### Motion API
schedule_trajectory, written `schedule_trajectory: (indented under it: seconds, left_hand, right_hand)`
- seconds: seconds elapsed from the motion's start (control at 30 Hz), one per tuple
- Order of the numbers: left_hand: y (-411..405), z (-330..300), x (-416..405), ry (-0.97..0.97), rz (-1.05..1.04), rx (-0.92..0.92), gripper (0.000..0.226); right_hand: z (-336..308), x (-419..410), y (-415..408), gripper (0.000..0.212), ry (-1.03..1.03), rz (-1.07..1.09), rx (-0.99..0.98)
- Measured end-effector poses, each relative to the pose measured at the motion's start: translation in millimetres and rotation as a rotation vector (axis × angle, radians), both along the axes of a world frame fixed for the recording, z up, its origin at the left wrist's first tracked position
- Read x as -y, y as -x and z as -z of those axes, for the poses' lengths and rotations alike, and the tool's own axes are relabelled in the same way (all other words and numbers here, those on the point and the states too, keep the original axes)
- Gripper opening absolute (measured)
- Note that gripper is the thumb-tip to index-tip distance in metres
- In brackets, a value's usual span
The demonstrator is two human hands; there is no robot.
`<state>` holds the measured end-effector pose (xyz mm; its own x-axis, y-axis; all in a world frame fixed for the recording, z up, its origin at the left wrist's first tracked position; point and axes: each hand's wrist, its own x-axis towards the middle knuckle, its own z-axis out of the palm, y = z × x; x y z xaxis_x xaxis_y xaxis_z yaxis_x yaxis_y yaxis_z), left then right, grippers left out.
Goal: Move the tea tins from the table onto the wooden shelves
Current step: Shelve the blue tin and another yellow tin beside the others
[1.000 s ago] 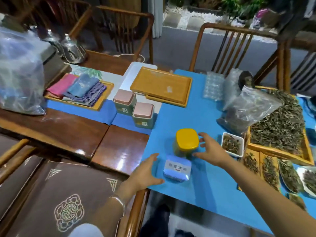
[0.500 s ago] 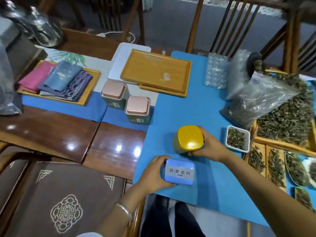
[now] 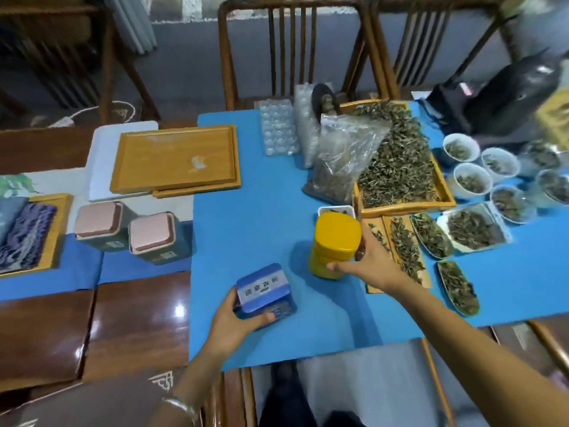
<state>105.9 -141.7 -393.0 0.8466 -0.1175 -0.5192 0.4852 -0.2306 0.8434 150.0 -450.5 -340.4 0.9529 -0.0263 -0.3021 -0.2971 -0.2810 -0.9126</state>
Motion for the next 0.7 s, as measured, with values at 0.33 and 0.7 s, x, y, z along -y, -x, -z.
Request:
schedule_trajectory:
  seconds: [0.33,0.7]
  left_hand:
    - [20.1,-37.8,159.9,0.106,0.42,0.03,0.059]
    - [216.4,-127.9,426.4,0.279,0.972,0.105,0.054]
  right_hand:
    - [-55.7,128.8,153.5,0.079,-0.077,0.473,0.107]
    - [-117.4,281.8,514.1,0.077,-0.065,1.051,0.228]
